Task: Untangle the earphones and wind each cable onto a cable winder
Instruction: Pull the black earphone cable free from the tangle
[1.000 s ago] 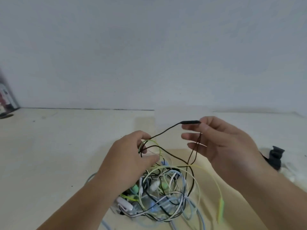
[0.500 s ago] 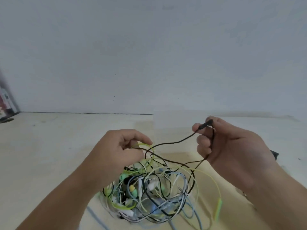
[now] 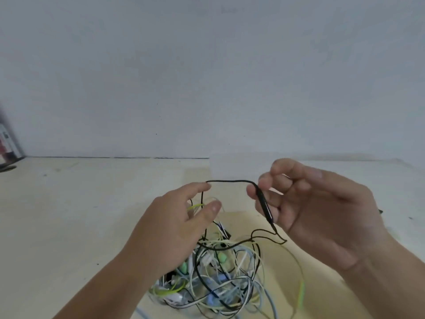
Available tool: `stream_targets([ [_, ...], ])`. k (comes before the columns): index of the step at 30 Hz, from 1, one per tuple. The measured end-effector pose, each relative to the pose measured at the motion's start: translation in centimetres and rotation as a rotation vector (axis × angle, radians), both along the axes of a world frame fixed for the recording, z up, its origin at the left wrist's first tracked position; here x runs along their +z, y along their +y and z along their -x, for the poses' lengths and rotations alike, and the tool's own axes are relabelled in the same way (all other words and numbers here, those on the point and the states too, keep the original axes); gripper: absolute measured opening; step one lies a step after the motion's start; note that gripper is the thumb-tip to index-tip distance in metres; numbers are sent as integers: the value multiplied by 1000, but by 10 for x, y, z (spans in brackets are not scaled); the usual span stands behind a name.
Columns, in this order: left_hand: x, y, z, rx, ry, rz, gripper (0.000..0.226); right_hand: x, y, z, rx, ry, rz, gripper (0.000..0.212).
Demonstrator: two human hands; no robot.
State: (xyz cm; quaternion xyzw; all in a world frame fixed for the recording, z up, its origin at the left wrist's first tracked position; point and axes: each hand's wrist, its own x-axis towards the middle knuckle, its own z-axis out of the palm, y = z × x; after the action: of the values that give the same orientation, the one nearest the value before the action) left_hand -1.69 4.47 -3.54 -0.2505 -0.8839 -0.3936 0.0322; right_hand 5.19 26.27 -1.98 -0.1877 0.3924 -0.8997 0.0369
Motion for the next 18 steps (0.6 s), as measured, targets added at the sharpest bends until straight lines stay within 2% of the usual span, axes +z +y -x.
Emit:
stream_targets([
  [5, -4, 1, 3, 19, 147, 64, 49, -2, -5, 0, -114, -15, -142, 38],
  [8, -1, -1, 5, 168, 276, 136, 62, -3, -4, 2, -74, 17, -162, 31],
  [10, 3, 0, 2, 191, 370, 116, 61, -3, -4, 2, -21, 42, -150, 24],
  [12, 8, 0, -2, 149, 466, -12, 49, -1, -4, -1, 12, 57, -146, 21],
  [14, 16, -2, -5, 120, 539, -245, 31, 1, -6, -4, -55, 36, -216, 20],
  [16, 24, -6, -8, 144, 617, -374, 18, 1, -11, -4, -213, -18, -406, 21],
  [18, 28, -8, -12, 155, 664, -390, 17, -1, -16, -2, -370, -50, -695, 22],
])
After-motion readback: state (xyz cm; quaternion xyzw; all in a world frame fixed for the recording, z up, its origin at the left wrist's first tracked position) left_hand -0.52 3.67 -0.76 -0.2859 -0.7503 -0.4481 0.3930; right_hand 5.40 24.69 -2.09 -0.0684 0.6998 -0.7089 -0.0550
